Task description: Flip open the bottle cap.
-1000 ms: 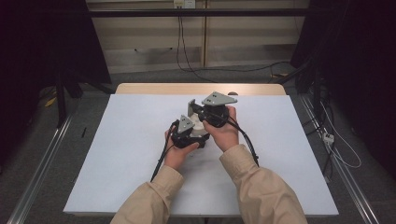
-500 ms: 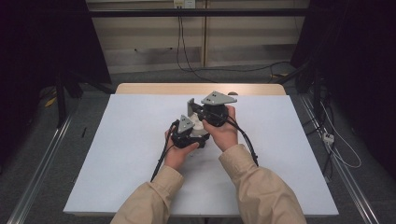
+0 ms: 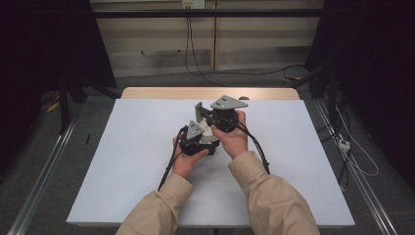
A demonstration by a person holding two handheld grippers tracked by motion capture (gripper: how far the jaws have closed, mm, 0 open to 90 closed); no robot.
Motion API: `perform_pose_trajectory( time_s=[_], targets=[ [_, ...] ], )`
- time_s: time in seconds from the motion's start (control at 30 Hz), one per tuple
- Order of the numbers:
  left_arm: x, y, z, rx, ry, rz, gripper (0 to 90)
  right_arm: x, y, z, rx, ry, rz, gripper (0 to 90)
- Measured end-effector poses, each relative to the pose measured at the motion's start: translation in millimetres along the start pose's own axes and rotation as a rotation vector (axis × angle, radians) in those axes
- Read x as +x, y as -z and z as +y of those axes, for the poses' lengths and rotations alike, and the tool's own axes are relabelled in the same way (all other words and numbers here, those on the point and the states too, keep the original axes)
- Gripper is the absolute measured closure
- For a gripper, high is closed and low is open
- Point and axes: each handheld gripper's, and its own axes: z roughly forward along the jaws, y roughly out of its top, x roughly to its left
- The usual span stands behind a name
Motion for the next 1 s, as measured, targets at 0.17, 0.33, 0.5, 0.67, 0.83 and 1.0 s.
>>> perform_pose_trajectory(
  time_s=[0.17, 0.33, 0.5, 0.67, 0.83, 1.0],
  targets=[
    [0.1, 0.0, 0.0, 0.001, 0.0, -0.001, 18.6, 0.3, -2.2, 0.9, 0.002, 0.006, -0.003, 90.0],
    [-0.1, -0.1, 0.0, -0.001, 0.005, -0.002, 18.6, 1.0, -4.5, -0.4, 0.011, 0.017, -0.004, 90.0],
    [-0.2, -0.3, -0.1, -0.002, 0.005, -0.001, 18.6, 0.9, -8.7, -2.8, 0.014, 0.016, -0.004, 90.0],
    [-0.1, -0.2, 0.0, 0.001, 0.003, -0.002, 18.6, 0.6, -11.3, -4.2, 0.014, 0.012, 0.0, 90.0],
    [0.3, -0.4, 0.3, -0.001, -0.009, -0.003, 18.6, 1.7, -14.6, -5.5, 0.012, 0.018, 0.011, 90.0],
    [-0.1, -0.5, 0.0, 0.0, 0.004, 0.0, 18.6, 1.6, -17.2, -7.0, 0.017, 0.013, 0.015, 90.0]
  ],
)
